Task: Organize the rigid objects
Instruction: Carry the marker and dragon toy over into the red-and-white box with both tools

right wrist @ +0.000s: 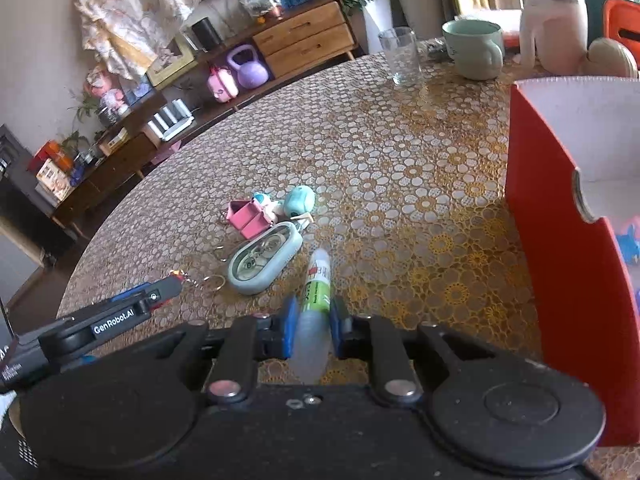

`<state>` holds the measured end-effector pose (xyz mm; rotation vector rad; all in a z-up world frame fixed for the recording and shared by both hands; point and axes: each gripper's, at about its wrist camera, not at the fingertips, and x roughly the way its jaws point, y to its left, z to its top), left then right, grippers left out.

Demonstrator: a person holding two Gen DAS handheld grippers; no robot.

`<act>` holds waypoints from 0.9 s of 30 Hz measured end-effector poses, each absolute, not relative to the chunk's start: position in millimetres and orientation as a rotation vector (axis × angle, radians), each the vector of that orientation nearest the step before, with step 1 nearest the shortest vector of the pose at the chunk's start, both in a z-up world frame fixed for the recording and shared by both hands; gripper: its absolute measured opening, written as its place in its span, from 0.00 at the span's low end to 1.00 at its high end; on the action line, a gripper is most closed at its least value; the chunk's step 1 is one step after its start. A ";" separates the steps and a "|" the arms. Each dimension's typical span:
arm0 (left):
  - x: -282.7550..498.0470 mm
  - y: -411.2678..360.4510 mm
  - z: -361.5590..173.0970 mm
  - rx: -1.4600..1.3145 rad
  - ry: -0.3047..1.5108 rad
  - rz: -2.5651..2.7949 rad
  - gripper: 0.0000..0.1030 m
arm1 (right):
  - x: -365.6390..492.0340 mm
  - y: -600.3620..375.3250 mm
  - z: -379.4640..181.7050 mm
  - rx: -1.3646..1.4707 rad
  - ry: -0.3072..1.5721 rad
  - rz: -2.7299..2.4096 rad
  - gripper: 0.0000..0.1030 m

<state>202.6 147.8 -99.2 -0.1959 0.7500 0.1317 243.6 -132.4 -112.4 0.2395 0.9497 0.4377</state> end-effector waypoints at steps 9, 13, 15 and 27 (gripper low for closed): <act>189.7 135.9 -94.6 -0.196 0.753 0.111 0.38 | 225.8 -105.6 -148.2 0.038 1.003 0.464 0.16; 188.4 135.2 -94.3 -0.196 0.753 0.098 0.38 | 233.8 -95.8 -151.5 -0.007 1.000 0.465 0.22; 189.4 134.6 -94.3 -0.192 0.754 0.090 0.38 | 238.8 -91.2 -152.4 -0.026 0.997 0.459 0.24; 192.2 132.9 -98.7 -0.199 0.768 0.070 0.38 | 238.1 -80.1 -150.8 -0.109 0.949 0.466 0.16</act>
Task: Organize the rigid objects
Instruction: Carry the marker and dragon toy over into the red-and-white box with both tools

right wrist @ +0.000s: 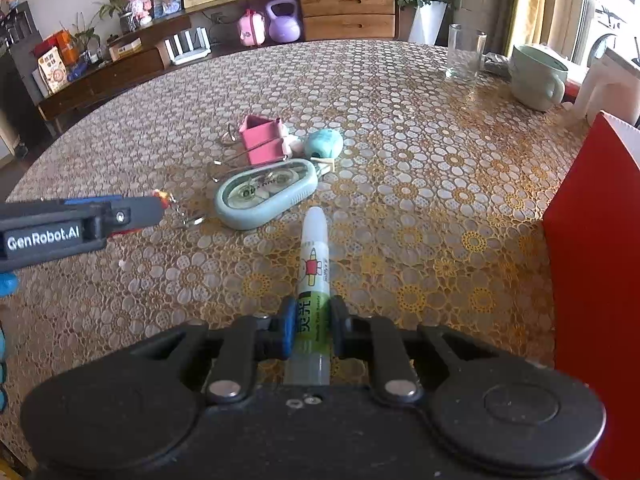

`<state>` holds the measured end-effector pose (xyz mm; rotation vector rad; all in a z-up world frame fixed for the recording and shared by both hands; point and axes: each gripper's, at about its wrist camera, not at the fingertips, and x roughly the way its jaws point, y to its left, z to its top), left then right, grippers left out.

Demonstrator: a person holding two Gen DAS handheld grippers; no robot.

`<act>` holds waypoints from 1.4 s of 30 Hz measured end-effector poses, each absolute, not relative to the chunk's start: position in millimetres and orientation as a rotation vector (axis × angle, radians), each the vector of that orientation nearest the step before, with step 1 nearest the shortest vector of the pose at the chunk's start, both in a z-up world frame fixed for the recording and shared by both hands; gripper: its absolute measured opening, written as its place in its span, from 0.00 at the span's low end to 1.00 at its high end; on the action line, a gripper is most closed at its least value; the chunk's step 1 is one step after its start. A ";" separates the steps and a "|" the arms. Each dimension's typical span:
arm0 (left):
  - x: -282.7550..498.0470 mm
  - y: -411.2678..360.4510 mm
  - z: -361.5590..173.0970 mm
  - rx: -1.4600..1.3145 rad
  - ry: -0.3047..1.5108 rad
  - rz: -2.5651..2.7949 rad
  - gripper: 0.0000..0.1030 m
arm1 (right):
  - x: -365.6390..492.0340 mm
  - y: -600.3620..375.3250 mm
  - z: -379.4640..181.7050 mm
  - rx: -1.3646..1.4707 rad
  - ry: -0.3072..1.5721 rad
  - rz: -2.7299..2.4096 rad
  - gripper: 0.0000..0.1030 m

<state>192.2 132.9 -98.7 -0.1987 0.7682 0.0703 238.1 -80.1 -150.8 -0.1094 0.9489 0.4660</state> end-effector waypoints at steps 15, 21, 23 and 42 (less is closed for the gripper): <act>188.4 94.6 -40.1 -0.194 0.710 -0.018 0.38 | 230.5 -136.3 -69.4 0.107 0.841 0.491 0.16; 188.4 56.1 -9.2 -0.177 0.675 -0.083 0.38 | 222.1 -174.3 -40.6 0.144 0.798 0.472 0.16; 188.1 40.0 -0.8 -0.162 0.666 -0.106 0.38 | 219.2 -188.3 -32.6 0.147 0.784 0.460 0.16; 203.4 -115.0 22.7 -0.063 0.646 -0.310 0.38 | 210.4 -323.8 -16.1 0.206 0.723 0.312 0.16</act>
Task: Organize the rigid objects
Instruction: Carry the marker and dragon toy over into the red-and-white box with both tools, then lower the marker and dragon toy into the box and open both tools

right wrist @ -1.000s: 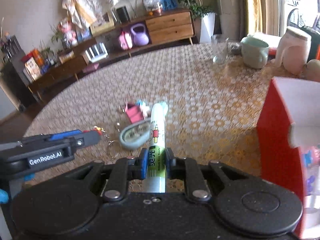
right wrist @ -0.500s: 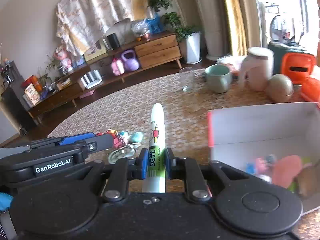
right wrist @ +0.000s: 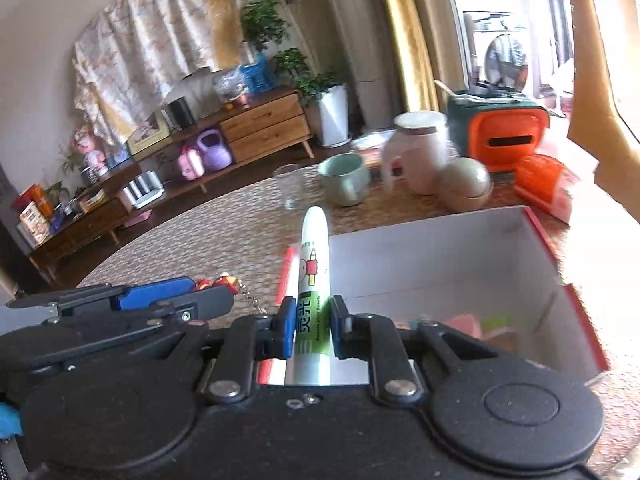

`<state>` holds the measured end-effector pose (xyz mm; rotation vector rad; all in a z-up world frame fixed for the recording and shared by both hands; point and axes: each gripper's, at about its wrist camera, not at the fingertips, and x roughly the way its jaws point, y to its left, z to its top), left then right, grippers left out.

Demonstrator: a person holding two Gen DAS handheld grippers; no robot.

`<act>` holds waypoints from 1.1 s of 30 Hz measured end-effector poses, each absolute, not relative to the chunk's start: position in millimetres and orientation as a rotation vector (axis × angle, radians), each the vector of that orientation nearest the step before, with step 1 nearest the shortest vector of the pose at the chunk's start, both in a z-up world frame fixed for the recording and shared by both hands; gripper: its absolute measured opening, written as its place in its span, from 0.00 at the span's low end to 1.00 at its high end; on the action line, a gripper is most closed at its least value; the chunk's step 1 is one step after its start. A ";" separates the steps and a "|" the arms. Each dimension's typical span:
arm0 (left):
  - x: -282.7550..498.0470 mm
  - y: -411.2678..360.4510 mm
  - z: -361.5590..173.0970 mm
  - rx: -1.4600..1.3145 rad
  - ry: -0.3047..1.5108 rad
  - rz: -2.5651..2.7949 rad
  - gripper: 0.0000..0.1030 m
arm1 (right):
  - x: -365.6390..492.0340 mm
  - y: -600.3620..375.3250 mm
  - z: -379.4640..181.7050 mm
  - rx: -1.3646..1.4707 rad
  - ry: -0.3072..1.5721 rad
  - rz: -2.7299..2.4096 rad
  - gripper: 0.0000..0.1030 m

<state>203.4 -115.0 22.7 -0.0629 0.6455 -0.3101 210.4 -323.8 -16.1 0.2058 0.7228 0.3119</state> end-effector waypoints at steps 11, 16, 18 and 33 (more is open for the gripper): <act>219.7 -167.5 3.6 -0.031 0.701 -0.355 0.38 | 213.2 -383.4 -31.1 0.228 0.743 0.227 0.16; 230.8 -185.3 -13.5 0.003 0.738 -0.358 0.38 | 216.6 -402.9 -45.6 0.229 0.769 0.199 0.16; 236.6 -189.6 -21.4 0.012 0.757 -0.348 0.38 | 221.0 -408.9 -52.5 0.223 0.781 0.184 0.16; 293.5 -221.0 -58.0 0.103 0.859 -0.278 0.38 | 255.7 -429.9 -89.9 0.206 0.852 0.127 0.16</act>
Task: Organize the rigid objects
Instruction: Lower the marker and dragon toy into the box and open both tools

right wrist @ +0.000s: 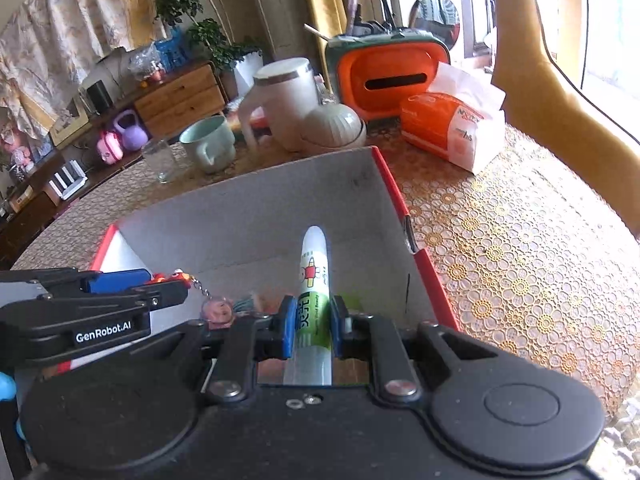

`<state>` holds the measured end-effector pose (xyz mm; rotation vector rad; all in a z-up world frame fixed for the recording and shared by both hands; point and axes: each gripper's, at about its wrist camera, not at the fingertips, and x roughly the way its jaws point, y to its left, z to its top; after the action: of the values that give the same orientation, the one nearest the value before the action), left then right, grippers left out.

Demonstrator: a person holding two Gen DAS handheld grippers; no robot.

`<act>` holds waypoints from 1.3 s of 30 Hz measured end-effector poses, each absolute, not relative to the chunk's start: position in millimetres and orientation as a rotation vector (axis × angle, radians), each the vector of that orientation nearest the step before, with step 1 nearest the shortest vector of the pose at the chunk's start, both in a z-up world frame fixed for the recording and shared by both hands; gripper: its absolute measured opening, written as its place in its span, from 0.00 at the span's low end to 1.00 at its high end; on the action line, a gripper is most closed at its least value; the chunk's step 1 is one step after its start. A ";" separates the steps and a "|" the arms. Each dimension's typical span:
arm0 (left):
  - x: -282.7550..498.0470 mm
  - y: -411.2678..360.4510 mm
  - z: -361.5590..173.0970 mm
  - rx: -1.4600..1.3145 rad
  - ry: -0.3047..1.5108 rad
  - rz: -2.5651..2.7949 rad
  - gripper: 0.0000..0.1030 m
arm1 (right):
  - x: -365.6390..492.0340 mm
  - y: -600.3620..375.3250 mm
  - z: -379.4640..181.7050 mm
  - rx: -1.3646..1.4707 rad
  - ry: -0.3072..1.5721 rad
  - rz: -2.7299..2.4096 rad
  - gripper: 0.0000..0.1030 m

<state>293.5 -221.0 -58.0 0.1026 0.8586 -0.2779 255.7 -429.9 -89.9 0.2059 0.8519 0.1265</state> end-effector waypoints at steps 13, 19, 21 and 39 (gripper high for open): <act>325.6 -228.7 -85.0 0.127 1.032 -0.281 0.38 | 267.1 -432.6 -113.5 0.186 0.923 0.121 0.17; 326.3 -228.5 -87.7 0.127 1.065 -0.281 0.39 | 266.0 -433.3 -113.6 0.194 0.928 0.124 0.22; 324.8 -228.3 -86.7 0.128 1.062 -0.281 0.39 | 265.9 -433.0 -112.4 0.194 0.925 0.123 0.23; 289.6 -213.3 -51.5 0.100 0.943 -0.324 0.51 | 241.9 -418.6 -84.0 0.201 0.883 0.147 0.35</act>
<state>289.6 -213.3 -51.5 0.0998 0.9434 -0.3237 241.9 -418.6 -84.0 0.2009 0.8829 0.1466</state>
